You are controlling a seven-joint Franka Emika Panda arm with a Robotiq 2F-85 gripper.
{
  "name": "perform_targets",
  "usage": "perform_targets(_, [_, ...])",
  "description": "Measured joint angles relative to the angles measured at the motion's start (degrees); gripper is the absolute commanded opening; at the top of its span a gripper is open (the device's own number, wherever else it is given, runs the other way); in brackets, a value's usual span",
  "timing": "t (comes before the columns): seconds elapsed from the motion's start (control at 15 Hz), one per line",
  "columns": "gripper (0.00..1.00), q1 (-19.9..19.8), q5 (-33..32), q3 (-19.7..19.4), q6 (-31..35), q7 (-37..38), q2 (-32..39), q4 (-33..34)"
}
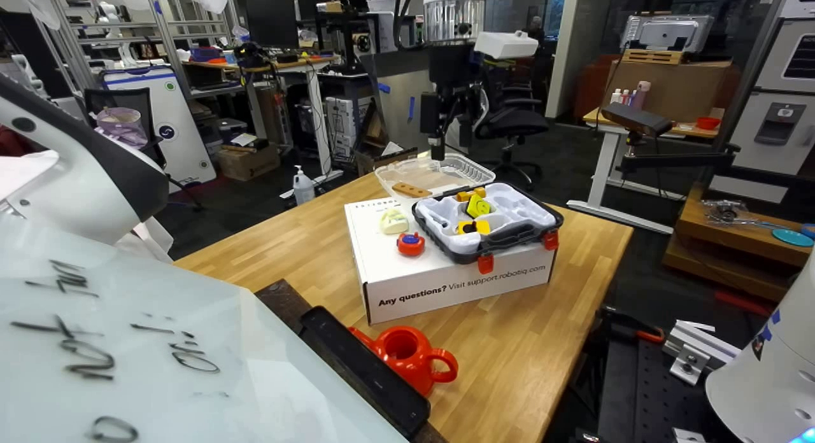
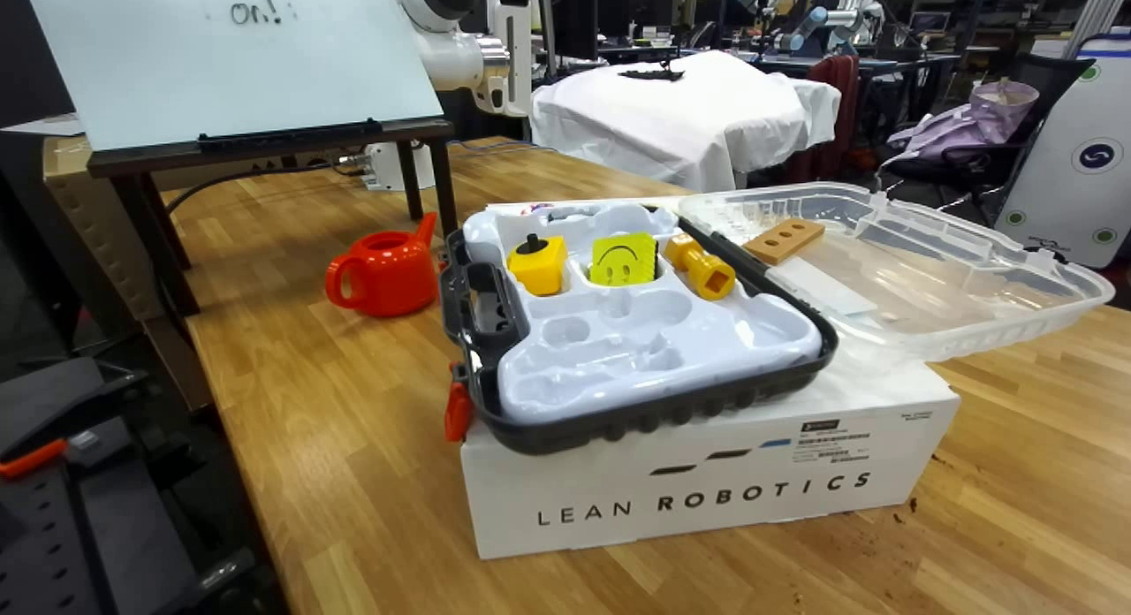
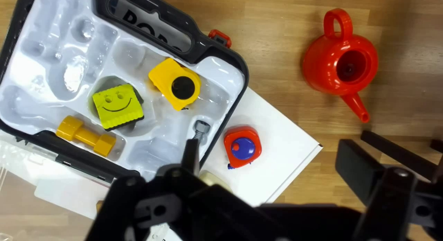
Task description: Remove the black and yellow eraser from the black and white case and place it on the whiteboard stand
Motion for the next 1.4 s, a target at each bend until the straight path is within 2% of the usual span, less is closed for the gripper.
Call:
perform_targets(0.4, [1.00,-0.22,0.04,-0.01,0.07,0.07,0.88,0.25])
perform_targets(1.0, [1.00,-5.17,3.91,-1.94,0.20,7.80,13.18,10.30])
perform_targets(1.13, [1.00,-6.00,4.84,-2.37,0.12,10.19,14.06,11.09])
perform_targets(1.4, [1.00,-6.01,4.85,-2.21,0.11,10.31,14.09,11.09])
